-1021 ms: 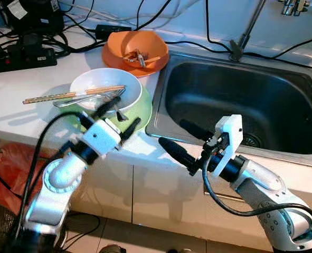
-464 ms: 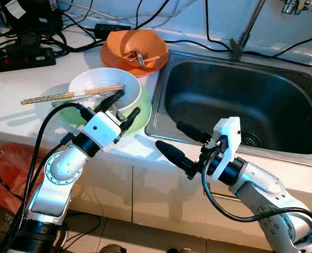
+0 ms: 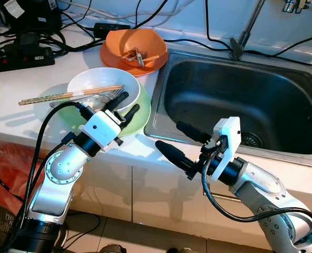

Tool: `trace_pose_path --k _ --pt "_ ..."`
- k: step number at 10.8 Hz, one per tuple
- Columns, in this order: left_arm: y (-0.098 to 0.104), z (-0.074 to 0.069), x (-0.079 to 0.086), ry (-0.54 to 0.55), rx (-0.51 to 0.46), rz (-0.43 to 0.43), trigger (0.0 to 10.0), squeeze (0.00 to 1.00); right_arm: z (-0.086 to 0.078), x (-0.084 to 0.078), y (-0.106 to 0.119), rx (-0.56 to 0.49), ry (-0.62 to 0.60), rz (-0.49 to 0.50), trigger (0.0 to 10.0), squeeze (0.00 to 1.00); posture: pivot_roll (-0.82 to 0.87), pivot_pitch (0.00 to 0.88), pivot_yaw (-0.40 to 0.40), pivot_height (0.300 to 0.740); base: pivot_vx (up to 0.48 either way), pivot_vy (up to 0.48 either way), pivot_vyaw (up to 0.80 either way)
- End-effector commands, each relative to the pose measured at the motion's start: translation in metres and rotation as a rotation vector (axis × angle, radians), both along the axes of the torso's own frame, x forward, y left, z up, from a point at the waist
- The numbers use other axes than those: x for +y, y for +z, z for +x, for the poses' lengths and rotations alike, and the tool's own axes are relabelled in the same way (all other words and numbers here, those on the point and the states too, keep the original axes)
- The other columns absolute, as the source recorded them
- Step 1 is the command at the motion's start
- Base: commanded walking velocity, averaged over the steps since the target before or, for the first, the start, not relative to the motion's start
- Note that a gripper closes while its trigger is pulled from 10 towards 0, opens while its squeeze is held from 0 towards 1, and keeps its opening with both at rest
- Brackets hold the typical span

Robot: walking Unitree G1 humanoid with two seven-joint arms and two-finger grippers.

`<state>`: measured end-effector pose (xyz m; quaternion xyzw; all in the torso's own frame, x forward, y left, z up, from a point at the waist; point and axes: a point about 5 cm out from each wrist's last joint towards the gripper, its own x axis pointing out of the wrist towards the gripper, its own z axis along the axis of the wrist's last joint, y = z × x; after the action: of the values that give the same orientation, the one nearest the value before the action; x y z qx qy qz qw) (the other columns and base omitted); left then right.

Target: Kitchen organization

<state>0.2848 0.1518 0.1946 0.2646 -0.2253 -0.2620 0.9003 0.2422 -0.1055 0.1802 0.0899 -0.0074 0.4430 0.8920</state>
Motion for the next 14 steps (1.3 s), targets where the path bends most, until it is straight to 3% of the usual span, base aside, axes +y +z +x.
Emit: trace_pose_path --k 1,7,10,14 --pt "0.004 0.000 -0.003 -0.023 -0.008 -0.008 0.0 0.00 -0.001 0.000 0.004 -0.016 0.001 0.001 10.0 0.00 0.07 0.114 -0.073 0.740 0.000 0.000 0.00" --pt "0.016 0.000 -0.006 -0.049 -0.014 -0.040 0.0 0.00 0.002 0.000 0.004 -0.020 -0.025 0.009 10.0 0.00 0.07 0.115 -0.073 0.740 0.000 0.000 0.00" --pt "0.037 0.002 -0.006 -0.068 -0.018 -0.072 0.0 0.00 0.004 0.000 0.004 -0.026 -0.029 0.009 10.0 0.00 0.08 0.109 -0.075 0.740 0.000 0.000 0.00" --pt "0.066 0.005 0.003 -0.076 -0.024 -0.048 0.0 0.00 0.006 0.001 0.005 -0.033 -0.031 0.009 10.0 0.00 0.08 0.106 -0.077 0.740 0.000 0.000 0.00"
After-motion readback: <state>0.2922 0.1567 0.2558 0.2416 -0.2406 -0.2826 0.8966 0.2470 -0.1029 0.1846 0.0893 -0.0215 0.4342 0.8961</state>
